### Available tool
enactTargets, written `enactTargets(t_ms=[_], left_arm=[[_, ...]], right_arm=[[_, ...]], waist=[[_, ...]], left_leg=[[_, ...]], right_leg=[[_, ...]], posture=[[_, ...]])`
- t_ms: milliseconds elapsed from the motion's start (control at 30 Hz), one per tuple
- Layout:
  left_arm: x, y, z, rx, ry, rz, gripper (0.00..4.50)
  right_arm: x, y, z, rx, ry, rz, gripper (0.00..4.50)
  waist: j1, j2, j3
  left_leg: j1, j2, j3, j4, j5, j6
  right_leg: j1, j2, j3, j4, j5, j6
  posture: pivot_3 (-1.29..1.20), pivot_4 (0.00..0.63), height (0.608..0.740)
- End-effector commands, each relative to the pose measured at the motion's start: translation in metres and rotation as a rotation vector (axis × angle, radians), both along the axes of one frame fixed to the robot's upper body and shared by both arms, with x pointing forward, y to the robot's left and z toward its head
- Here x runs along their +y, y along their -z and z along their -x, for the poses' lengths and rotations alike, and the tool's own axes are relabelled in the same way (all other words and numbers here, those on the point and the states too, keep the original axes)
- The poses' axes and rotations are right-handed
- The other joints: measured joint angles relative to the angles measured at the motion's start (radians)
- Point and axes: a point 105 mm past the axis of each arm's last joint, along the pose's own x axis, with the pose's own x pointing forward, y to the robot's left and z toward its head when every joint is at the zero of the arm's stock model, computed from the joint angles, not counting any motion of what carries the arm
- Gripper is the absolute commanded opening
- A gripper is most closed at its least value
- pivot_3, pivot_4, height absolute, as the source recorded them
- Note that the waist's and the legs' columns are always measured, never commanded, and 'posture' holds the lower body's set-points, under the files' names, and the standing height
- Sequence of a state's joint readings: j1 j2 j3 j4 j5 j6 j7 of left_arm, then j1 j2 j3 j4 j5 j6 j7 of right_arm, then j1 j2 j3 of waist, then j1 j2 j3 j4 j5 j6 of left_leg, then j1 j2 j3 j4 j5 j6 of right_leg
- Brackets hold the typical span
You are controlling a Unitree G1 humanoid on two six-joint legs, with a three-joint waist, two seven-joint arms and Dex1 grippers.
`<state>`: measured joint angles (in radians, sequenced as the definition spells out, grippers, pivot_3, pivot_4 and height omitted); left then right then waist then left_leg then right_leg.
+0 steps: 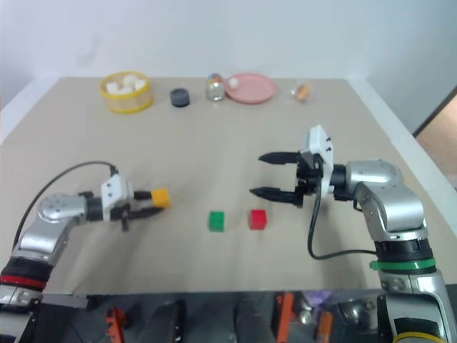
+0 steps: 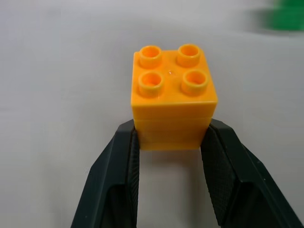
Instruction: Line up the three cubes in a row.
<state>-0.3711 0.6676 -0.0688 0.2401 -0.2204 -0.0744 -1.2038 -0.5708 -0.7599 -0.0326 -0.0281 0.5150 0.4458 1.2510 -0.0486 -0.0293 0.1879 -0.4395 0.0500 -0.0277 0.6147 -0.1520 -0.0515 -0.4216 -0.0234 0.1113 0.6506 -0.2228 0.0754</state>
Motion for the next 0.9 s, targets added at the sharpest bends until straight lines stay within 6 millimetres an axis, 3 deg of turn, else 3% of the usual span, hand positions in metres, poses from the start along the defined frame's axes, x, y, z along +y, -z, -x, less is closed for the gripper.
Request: enactTargets(t_ms=[33, 233, 433, 633, 900], left_arm=[[-0.014, -0.008, 0.012, -0.023, 0.123, 0.013, 1.28], [-0.043, -0.002, 0.017, 0.041, 0.232, 0.071, 1.28], [-0.053, -0.001, 0.017, 0.068, 0.278, 0.081, 1.28], [-0.050, 0.002, 0.016, 0.092, 0.295, 0.067, 1.28], [-0.038, 0.005, 0.012, 0.103, 0.261, 0.048, 1.28]], right_arm=[[0.003, -0.013, 0.001, -0.056, -0.020, -0.003, 4.50], [0.001, -0.014, 0.007, -0.039, -0.031, 0.002, 4.50], [-0.010, -0.012, 0.022, -0.001, -0.054, 0.035, 4.50], [-0.018, -0.005, 0.033, 0.025, -0.057, 0.075, 4.50], [-0.016, -0.004, 0.033, 0.020, -0.051, 0.068, 4.50]], waist=[[0.003, 0.000, 0.000], [0.002, 0.000, 0.000], [0.002, 0.000, 0.000], [0.000, 0.000, 0.000], [0.000, 0.000, 0.000]], left_leg=[[0.000, 0.000, 0.000, 0.000, 0.000, 0.000], [-0.001, 0.000, 0.000, 0.002, 0.000, 0.000], [-0.001, 0.000, 0.000, 0.001, 0.000, 0.000], [-0.001, 0.000, 0.000, 0.002, 0.000, 0.001], [0.000, 0.000, 0.000, 0.002, 0.000, 0.001]], right_leg=[[0.000, 0.000, 0.000, 0.000, 0.000, 0.000], [0.001, -0.001, 0.000, 0.000, 0.000, 0.000], [0.000, 0.001, 0.000, 0.000, 0.000, 0.001], [0.000, 0.000, 0.000, 0.000, 0.000, 0.001], [0.000, 0.000, 0.000, 0.000, 0.001, 0.000]], posture=[[0.00, 0.150, 0.740], [0.00, 0.150, 0.740], [0.00, 0.150, 0.740], [0.00, 0.150, 0.740], [0.00, 0.150, 0.740]])
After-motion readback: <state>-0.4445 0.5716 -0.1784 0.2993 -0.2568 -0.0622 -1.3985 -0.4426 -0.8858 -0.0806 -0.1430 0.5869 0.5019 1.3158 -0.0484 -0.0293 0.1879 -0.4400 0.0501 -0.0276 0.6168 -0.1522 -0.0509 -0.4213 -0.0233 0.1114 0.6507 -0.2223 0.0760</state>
